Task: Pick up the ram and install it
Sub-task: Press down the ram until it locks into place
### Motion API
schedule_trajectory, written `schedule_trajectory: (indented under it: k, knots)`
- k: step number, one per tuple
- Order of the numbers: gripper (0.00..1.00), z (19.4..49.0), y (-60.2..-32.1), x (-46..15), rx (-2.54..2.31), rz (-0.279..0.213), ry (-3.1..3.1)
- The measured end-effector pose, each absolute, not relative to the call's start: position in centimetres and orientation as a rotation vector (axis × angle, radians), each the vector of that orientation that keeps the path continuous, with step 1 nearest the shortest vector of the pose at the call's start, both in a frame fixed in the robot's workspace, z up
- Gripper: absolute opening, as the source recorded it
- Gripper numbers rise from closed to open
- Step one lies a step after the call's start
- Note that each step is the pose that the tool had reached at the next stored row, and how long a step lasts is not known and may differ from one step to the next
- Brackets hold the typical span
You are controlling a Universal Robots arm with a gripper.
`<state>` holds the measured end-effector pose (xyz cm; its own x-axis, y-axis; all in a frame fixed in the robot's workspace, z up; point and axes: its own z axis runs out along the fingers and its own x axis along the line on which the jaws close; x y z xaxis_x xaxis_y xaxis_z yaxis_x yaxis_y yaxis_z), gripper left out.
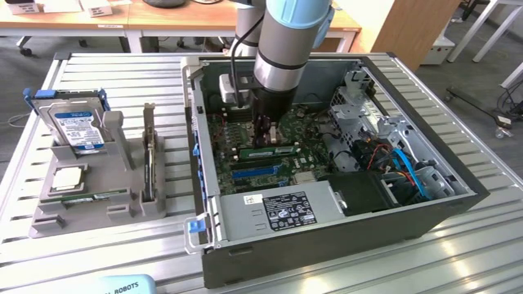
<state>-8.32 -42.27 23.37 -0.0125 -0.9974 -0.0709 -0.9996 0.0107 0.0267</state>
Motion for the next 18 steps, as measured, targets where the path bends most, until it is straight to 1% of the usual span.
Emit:
schedule_trajectory:
  k: [18]
  knots:
    - [0.1, 22.87, -42.28, -8.33, -2.185, 0.107, 2.211]
